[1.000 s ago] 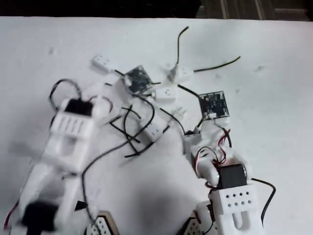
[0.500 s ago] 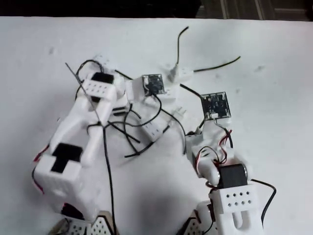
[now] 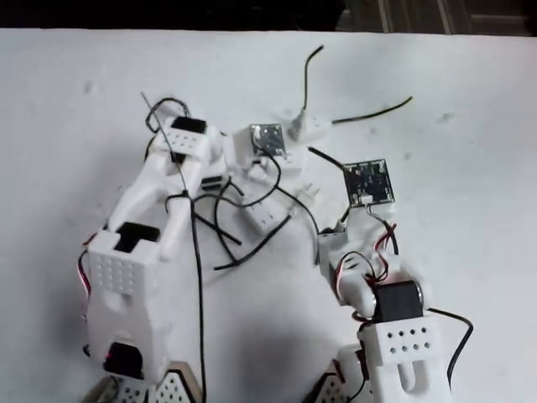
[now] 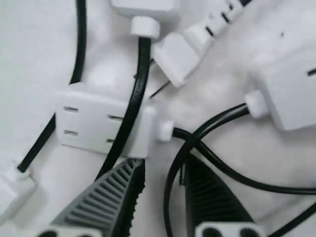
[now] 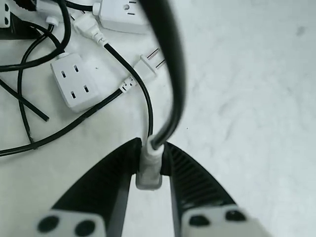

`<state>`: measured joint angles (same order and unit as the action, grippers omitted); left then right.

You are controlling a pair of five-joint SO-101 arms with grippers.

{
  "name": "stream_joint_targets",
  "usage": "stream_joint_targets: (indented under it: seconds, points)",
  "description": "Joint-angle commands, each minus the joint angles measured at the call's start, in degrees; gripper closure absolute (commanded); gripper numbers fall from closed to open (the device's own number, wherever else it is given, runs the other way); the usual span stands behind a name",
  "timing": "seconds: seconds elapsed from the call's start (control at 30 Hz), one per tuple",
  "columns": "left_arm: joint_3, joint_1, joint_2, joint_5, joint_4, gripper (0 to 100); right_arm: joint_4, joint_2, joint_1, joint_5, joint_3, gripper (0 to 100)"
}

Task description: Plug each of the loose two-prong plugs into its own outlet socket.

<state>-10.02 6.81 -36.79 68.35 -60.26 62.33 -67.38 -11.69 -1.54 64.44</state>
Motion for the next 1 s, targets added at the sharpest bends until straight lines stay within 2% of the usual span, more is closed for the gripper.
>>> stream_joint_targets:
  seconds: [0.0, 0.07, 0.3, 0.53, 0.7, 0.83, 0.97]
  points:
    - [-3.1, 0.0, -2.0, 0.7, 0.5, 95, -0.8, -0.1, 0.5, 0.0, -0.3, 98.1]
    - [-3.6, -0.1, -2.0, 0.7, -1.5, 98, -0.8, -0.1, 0.5, 0.0, -0.3, 98.1]
    - [-4.0, -1.0, 6.1, 0.2, -12.7, 98, -0.7, -0.1, 0.5, 0.0, -0.3, 98.1]
    - [-4.0, -3.1, 16.5, -7.0, -25.1, 98, -0.7, -0.1, 0.5, 0.0, -0.3, 98.1]
    - [-4.0, -5.4, 17.6, -10.5, -33.6, 98, -0.7, -0.1, 0.3, 0.0, -0.3, 98.1]
    - [0.0, -7.4, 18.3, -12.2, -35.5, 98, -0.6, -0.1, 0.3, 0.0, -0.3, 98.1]
    - [9.4, -9.6, 20.3, -12.2, -34.0, 98, -0.6, -0.1, 0.0, 0.0, -0.3, 98.1]
